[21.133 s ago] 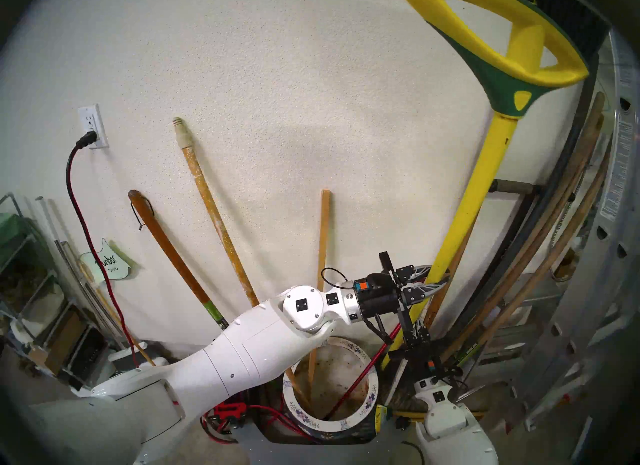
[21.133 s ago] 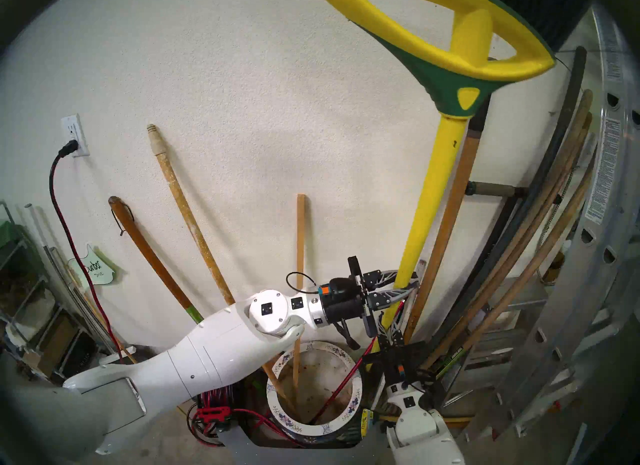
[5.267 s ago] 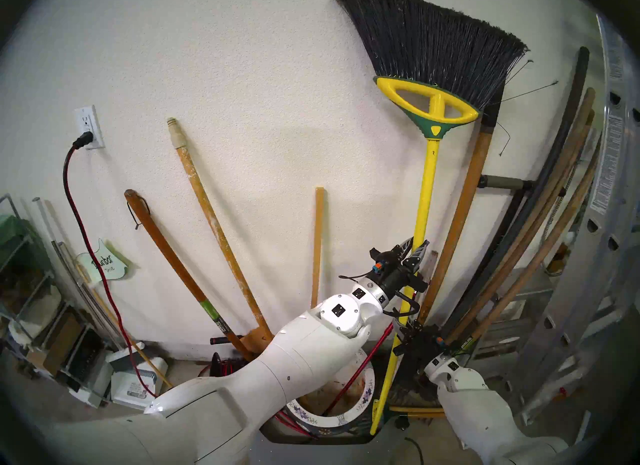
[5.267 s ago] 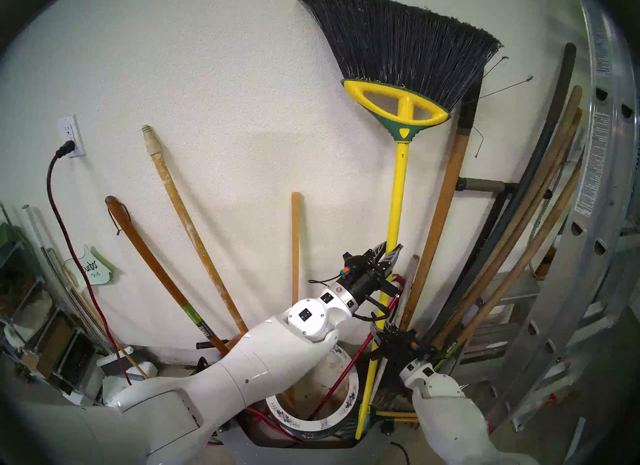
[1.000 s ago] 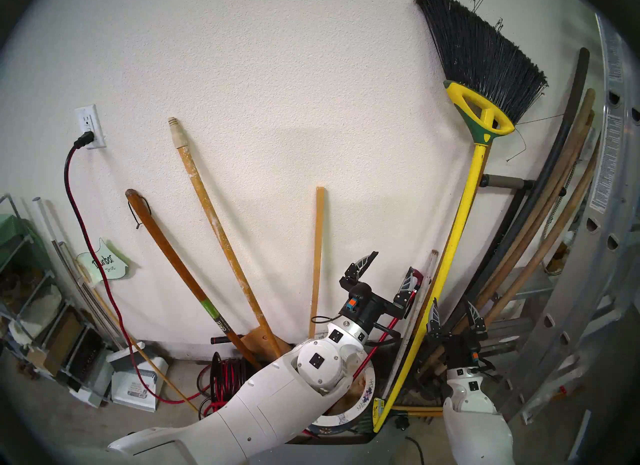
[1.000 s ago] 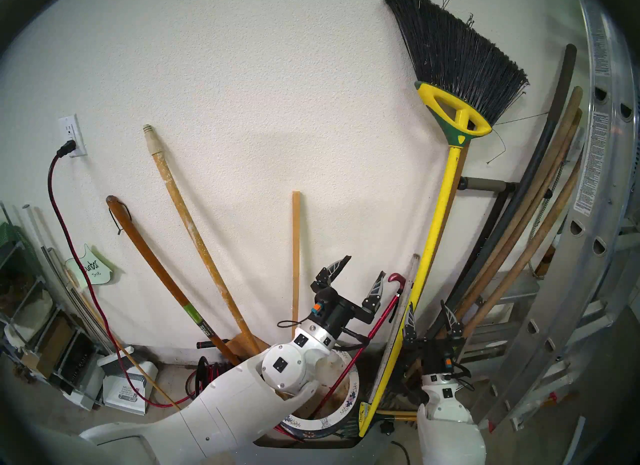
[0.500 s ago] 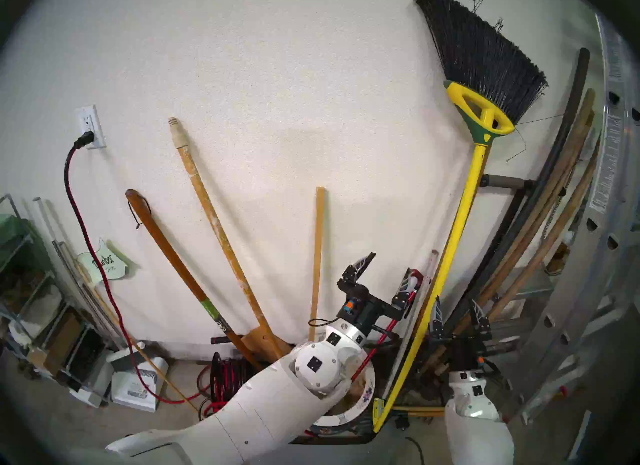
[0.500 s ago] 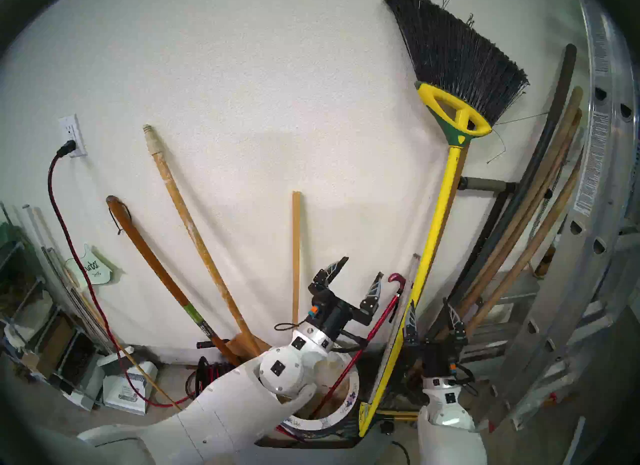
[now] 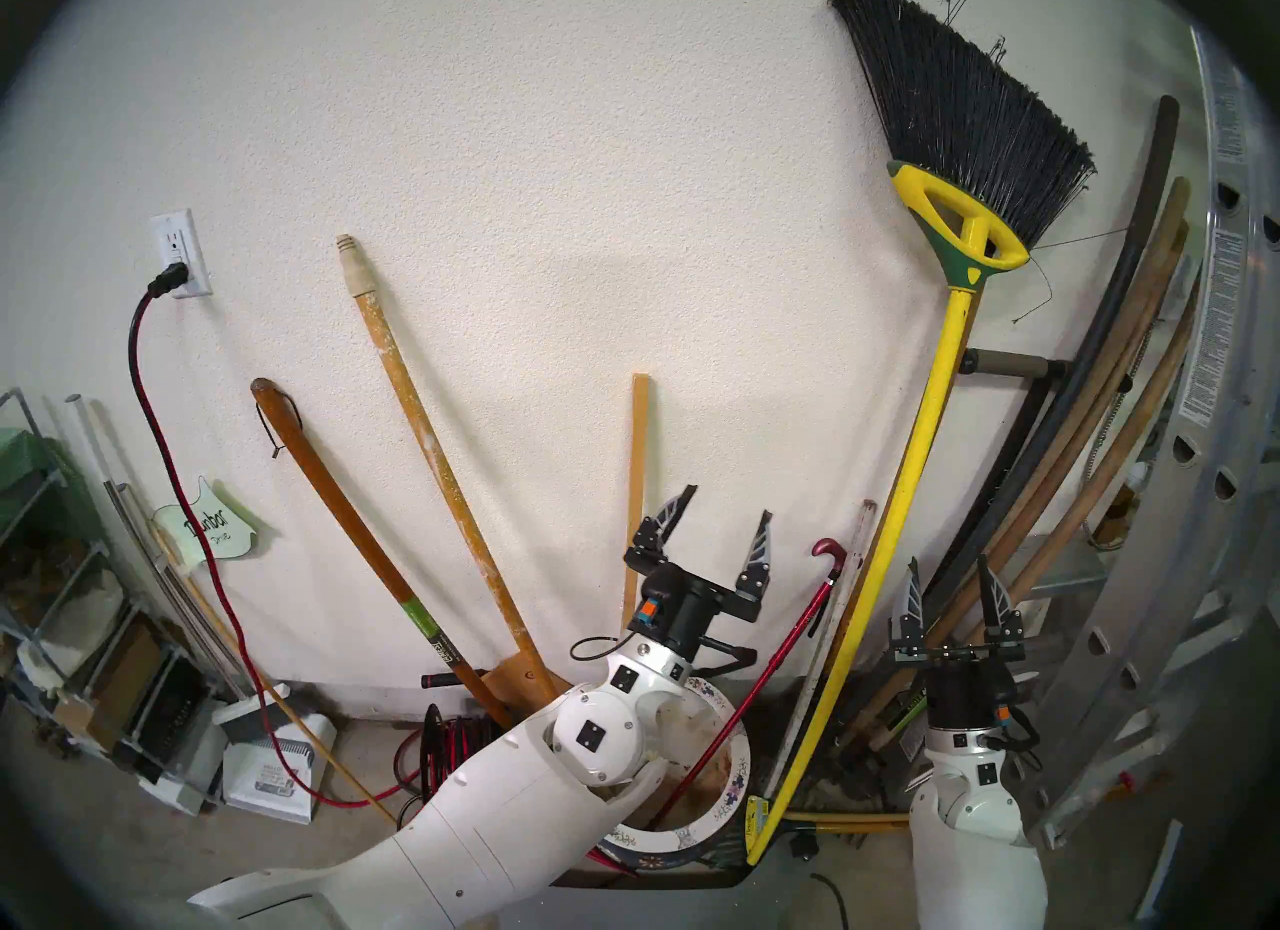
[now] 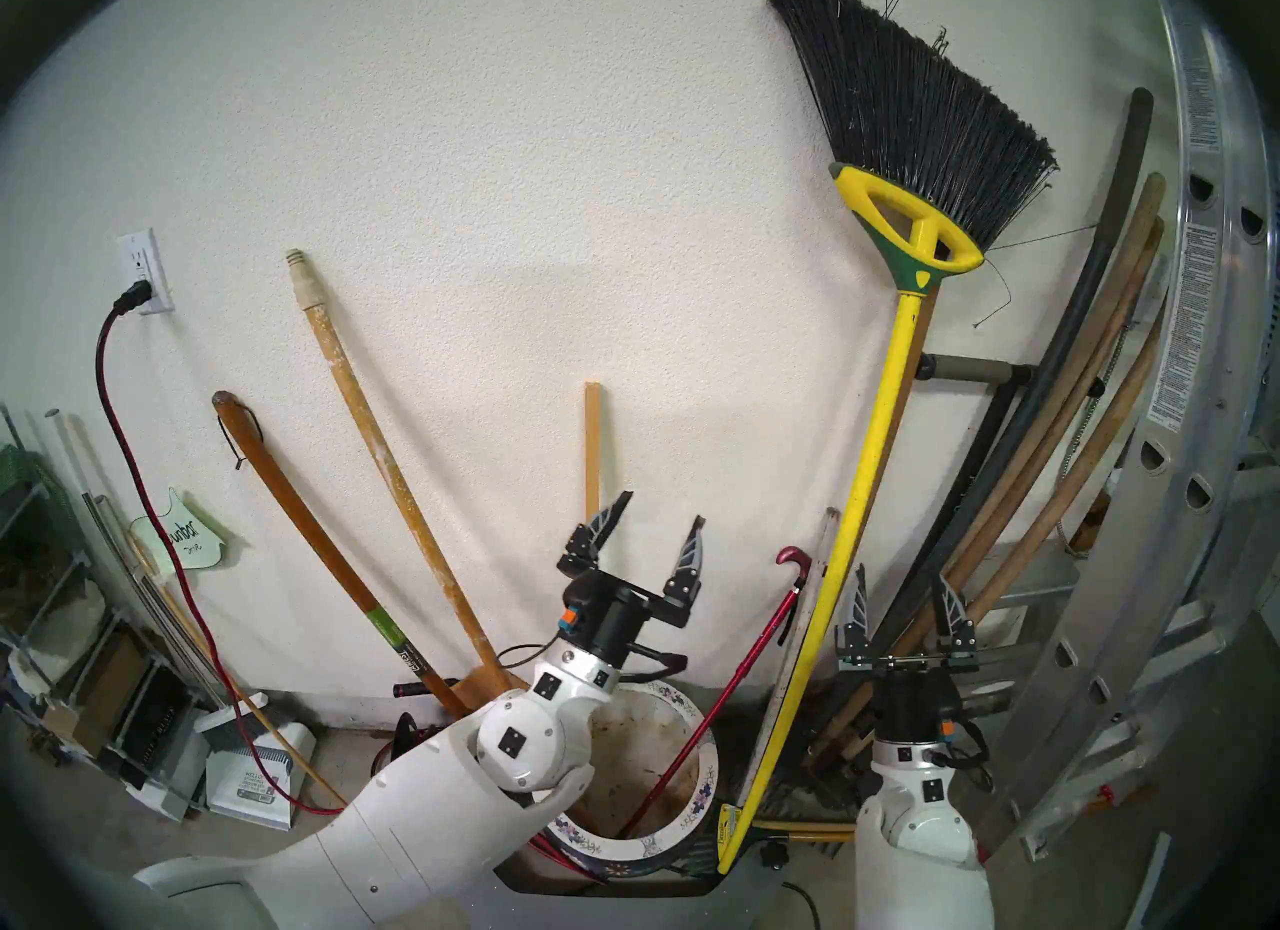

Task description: Take wooden sticks or brooms out of the pot

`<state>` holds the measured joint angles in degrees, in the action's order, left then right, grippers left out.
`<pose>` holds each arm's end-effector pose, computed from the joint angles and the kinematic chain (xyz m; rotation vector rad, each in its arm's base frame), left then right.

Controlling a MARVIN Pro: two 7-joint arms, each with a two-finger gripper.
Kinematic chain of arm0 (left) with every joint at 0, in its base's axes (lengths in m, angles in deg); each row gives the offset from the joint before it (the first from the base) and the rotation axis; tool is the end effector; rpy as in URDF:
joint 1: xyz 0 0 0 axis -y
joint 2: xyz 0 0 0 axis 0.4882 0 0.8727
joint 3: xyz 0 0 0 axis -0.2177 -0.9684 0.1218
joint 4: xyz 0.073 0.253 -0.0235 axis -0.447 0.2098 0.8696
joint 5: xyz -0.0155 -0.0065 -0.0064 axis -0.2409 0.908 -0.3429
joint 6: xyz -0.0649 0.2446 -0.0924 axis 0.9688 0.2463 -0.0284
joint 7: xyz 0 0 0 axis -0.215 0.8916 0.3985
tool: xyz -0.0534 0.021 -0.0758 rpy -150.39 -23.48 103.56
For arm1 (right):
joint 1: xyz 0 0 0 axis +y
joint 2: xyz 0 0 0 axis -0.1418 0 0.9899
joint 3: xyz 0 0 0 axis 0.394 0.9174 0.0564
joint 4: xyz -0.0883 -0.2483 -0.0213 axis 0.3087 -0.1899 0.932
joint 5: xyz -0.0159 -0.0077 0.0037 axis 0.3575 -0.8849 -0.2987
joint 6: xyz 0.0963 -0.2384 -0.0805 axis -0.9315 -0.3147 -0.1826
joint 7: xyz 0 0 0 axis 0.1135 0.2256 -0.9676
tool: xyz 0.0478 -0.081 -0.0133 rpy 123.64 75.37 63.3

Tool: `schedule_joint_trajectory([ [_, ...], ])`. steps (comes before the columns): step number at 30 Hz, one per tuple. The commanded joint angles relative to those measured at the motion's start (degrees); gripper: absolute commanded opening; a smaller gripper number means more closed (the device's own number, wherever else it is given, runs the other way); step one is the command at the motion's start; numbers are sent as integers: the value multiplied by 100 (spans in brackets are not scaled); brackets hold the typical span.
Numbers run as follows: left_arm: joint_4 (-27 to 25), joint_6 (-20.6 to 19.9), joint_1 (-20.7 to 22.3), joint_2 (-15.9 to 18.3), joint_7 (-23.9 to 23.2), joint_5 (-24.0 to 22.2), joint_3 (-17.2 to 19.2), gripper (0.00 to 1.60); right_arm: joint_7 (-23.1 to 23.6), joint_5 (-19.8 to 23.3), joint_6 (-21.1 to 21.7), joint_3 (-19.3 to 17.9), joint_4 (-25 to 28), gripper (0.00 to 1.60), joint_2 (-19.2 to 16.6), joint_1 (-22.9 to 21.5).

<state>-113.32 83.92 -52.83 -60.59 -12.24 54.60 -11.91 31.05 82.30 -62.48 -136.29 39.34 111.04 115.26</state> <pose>0.3241 -0.1507 -0.2781 1.4147 -0.3102 2.2846 0.2497 -0.1015 -0.3088 1.3891 0.0568 2.6937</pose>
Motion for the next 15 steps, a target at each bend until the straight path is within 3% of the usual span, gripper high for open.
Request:
schedule_joint_trajectory([
  [1, -367, 300, -261, 581, 435, 217, 565, 160, 61, 194, 2, -33, 715, 160, 87, 287],
  [15, -1128, 898, -1187, 1467, 1362, 554, 1795, 160, 152, 604, 2, -369, 1961, 160, 166, 553],
])
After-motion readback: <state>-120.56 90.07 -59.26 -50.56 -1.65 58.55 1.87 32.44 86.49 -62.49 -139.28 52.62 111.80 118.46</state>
